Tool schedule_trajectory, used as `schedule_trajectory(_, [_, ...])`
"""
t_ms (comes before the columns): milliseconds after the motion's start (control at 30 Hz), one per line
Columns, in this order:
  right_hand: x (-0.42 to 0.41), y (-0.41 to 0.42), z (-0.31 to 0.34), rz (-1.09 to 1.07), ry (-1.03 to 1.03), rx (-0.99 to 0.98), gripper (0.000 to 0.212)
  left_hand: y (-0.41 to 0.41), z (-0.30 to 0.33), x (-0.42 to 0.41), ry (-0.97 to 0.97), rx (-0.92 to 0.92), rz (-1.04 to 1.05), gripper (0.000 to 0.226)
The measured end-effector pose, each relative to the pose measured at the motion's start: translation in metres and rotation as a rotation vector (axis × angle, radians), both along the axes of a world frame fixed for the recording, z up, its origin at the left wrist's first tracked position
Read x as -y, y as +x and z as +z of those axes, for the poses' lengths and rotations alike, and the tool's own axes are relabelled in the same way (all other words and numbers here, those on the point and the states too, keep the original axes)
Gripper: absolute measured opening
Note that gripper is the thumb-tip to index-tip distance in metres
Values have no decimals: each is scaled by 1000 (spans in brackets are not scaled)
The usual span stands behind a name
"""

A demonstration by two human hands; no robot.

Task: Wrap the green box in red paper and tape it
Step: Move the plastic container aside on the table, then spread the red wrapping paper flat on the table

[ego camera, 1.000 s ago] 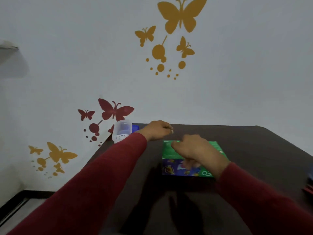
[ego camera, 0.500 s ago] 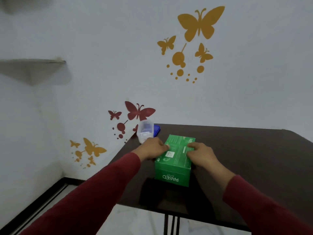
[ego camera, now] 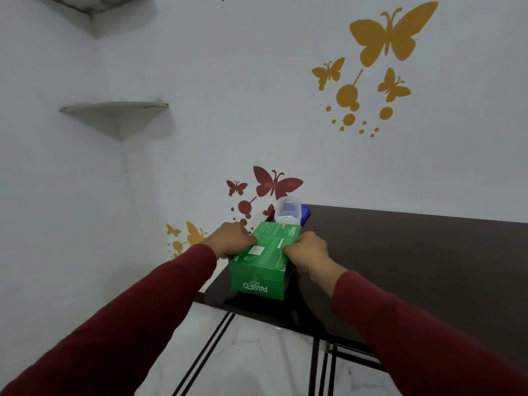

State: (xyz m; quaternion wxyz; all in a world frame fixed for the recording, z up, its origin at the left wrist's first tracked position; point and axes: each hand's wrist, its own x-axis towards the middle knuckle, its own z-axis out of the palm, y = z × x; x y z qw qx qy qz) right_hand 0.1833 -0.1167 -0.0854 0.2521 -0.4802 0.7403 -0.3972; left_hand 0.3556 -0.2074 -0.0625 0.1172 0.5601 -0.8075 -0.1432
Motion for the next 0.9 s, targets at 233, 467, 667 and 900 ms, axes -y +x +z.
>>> schedule_trajectory(233, [-15,0,-11,-19,-57,86,17,-3,-15,-8,-146,78,72,41])
schedule_trajectory(467, [-51,-54,-2,-182,-199,258,14,-81,2,-44,-192,-248,-138,26])
schedule_trajectory(667, [-123,-132,13,-323,-309,174,17,-199,-3,-88,32,-496,-435,15])
schedule_trajectory(900, [-246,-253,21,-491,-140,-97,47,-362,-25,-177,219,-480,-674,14])
